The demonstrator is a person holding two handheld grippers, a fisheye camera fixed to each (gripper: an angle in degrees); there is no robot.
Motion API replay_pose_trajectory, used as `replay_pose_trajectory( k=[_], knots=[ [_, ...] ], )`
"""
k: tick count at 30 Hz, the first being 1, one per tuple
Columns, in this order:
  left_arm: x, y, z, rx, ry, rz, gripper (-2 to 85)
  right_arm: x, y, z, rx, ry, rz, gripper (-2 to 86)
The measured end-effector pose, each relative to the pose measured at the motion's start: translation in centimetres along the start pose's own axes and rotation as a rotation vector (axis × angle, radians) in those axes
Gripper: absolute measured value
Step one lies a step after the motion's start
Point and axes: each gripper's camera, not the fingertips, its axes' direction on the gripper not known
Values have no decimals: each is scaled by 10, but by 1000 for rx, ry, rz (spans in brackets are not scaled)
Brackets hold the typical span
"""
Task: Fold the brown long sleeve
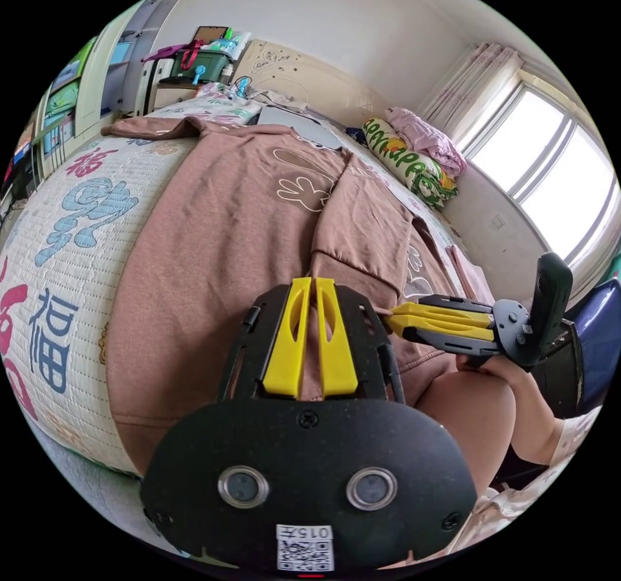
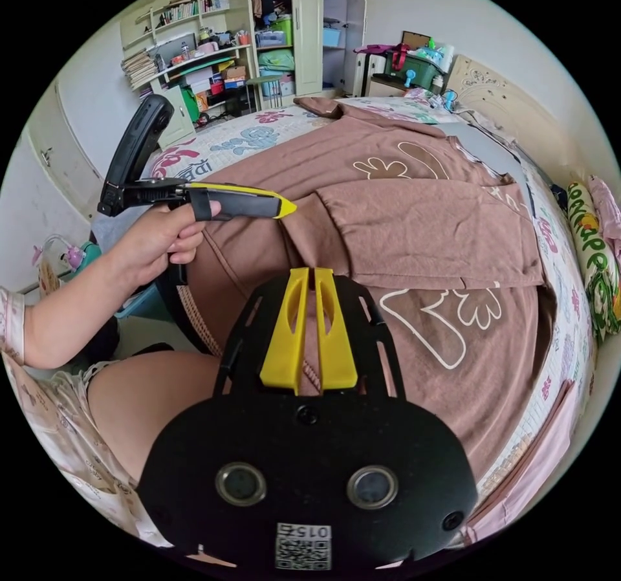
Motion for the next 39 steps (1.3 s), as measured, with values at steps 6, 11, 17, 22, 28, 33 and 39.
replay_pose_trajectory(
  k=[6, 11, 17, 22, 28, 33, 39],
  knots=[
    [11, 3, 3, 1, 0, -3, 4, 7, 0, 5, 5, -10, 14, 5],
    [19, 5, 6, 2, -1, -3, 4, 7, -1, 7, 6, -13, 18, 6],
    [25, 8, 10, 3, 6, -8, 5, -1, -2, 6, 7, -15, 23, 5],
    [29, 12, 14, 3, 12, -11, 5, -12, -4, 2, 5, -14, 22, 5],
    [31, 16, 18, 5, 12, -11, 5, -33, -5, -5, 4, -11, 18, 5],
    [31, 21, 22, 6, 16, -13, 5, -55, -6, -15, 5, -11, 19, 5],
    [28, 27, 28, 7, 18, -14, 4, -84, -4, -30, 6, -14, 21, 4]
  ],
)
